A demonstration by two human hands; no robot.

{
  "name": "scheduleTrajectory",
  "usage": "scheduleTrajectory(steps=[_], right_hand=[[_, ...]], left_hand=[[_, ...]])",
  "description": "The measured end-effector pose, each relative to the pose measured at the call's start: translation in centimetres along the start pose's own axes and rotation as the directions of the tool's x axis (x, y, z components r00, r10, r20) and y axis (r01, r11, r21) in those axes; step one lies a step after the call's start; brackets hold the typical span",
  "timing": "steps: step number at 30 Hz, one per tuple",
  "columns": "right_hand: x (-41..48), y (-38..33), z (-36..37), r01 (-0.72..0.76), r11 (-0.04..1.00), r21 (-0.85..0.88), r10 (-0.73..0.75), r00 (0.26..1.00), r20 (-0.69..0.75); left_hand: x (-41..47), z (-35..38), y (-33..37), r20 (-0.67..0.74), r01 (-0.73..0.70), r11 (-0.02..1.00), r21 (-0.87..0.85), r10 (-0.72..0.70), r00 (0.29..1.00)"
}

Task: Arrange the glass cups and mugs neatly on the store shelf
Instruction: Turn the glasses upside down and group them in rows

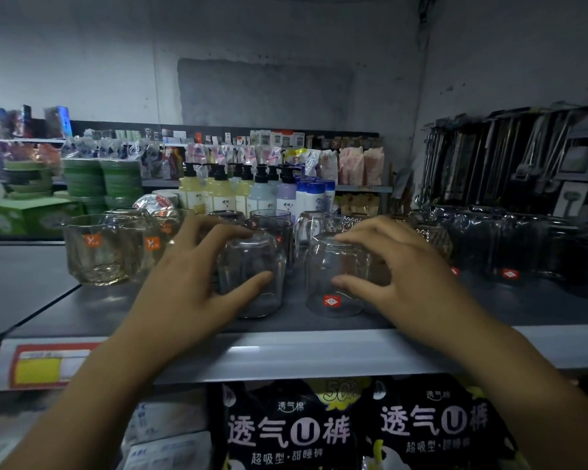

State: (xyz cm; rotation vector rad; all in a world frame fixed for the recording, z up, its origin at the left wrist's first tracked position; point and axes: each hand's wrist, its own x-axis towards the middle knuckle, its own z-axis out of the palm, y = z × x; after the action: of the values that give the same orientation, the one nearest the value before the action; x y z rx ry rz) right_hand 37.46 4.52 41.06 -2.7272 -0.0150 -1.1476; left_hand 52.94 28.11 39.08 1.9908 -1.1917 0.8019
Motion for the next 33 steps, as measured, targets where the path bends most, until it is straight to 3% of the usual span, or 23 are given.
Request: scheduleTrajectory(steps=[5,13,33], right_hand=[[2.3,0.3,1.1,0.004,0.990,-0.143,0.004,0.998,0.061],[4.9,0.8,2.8,0.019,0.962,-0.274,0.015,0.993,0.120],[4.4,1.6,6.1,-0.007,0.929,-0.371,0.002,1.000,-0.015]], left_hand=[[-0.4,1.0,-0.6,-0.020,0.016,0.984,-0.175,-0.020,1.000],[-0.9,1.0,-1.1,-0.021,0.000,0.978,-0.209,-0.005,1.000],[-0.9,1.1,-0.9,0.000,-0.031,0.961,-0.275,0.032,0.999]])
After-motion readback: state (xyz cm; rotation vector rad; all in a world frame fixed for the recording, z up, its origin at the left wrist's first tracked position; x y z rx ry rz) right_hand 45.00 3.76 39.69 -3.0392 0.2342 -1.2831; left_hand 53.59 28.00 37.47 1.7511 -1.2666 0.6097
